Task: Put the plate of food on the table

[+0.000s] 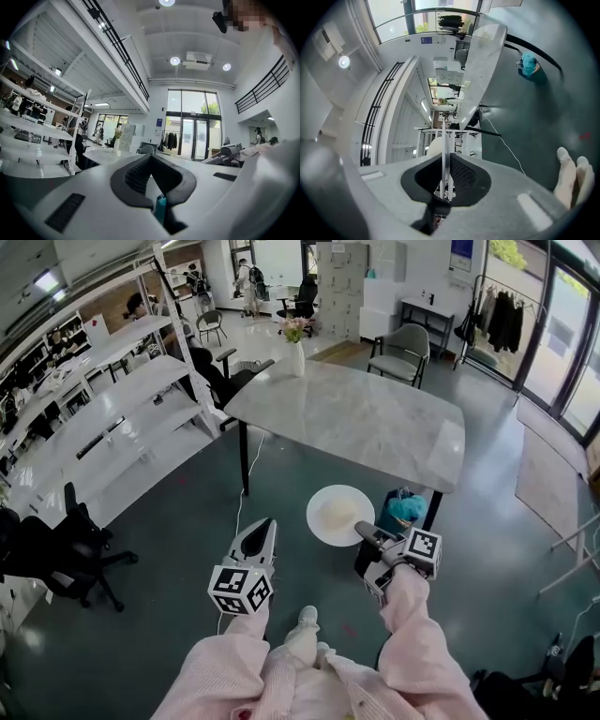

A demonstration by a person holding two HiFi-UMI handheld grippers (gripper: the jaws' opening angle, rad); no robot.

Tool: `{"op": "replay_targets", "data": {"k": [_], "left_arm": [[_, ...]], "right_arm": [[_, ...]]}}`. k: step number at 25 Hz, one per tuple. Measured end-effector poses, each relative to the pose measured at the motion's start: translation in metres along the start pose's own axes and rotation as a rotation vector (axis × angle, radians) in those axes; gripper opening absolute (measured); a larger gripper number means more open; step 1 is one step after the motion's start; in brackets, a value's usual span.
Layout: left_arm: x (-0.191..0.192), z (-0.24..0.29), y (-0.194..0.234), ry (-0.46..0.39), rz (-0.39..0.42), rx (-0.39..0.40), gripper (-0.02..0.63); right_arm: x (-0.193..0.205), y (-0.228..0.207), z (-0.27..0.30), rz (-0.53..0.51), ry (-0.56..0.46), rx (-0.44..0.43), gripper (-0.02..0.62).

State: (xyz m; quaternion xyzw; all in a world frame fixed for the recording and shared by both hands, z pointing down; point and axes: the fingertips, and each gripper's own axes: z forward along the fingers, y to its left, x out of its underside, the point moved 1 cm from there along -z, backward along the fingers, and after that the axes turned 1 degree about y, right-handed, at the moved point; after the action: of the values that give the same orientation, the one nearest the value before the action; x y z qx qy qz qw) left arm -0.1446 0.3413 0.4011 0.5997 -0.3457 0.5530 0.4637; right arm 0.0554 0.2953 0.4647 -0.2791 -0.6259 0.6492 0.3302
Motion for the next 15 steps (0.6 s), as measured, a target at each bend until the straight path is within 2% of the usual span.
{"op": "replay_targets", "data": {"k": [7,15], "left_arm": [[0.006,0.051,0.012,0.017,-0.012,0.021,-0.005],[0.005,0.146,0.038,0.044,-0.026,0.067,-0.005]], "right_arm": [[-0.037,-0.011,0.024,0.017,-0.016,0.009,0.034],[-0.106,-0.015,0.074,0.017,-0.043,-0.017,0.034]]}}
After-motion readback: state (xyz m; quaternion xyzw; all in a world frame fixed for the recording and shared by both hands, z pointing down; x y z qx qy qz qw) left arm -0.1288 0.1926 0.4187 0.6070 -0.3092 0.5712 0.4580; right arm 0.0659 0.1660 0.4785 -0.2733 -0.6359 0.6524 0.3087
